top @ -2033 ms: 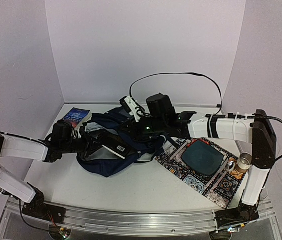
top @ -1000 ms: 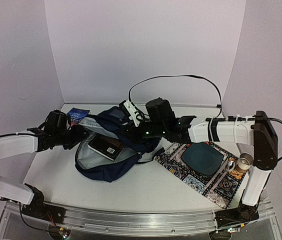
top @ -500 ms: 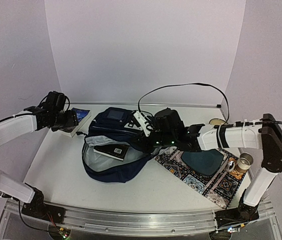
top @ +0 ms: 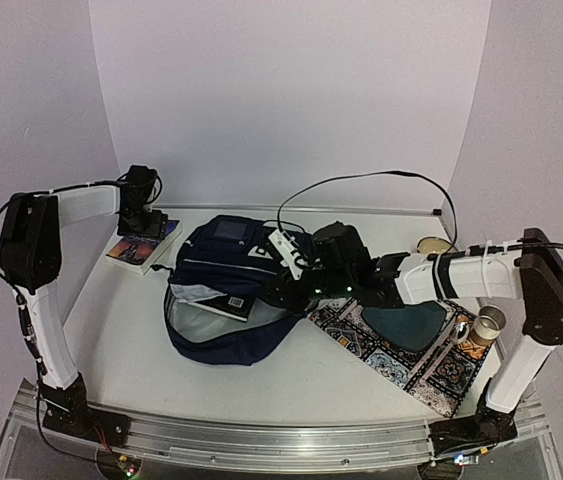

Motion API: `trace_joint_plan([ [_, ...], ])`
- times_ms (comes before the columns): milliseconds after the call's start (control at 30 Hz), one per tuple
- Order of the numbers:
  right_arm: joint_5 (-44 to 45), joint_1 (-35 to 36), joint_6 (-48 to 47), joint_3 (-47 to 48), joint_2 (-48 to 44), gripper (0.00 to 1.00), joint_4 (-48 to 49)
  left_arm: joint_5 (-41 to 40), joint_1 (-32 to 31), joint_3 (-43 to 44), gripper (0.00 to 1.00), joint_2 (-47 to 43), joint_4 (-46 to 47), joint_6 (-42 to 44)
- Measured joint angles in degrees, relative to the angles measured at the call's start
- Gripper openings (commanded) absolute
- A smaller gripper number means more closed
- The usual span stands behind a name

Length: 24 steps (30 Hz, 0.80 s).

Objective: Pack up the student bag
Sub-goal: Place the student bag at the center of the board.

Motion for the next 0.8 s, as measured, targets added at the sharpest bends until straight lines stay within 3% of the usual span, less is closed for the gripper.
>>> trace_joint_plan([
  [267,-2.40,-0.28,0.73,-2.37,-4.30,0.63,0.04,-0.21,0.52,11.04,0.80,10.78,-2.91,9.00],
  [567,-1.74,-0.44,1.01,-5.70,-10.89,0.72,0.66,1.01,0.90,18.54,0.74,18.99,-5.09,13.50],
  [800,-0.73,-0.44,1.25,-6.95,-12.14,0.74,0.60,4.51,3.07,21.85,0.52,22.92,-8.23,12.53],
])
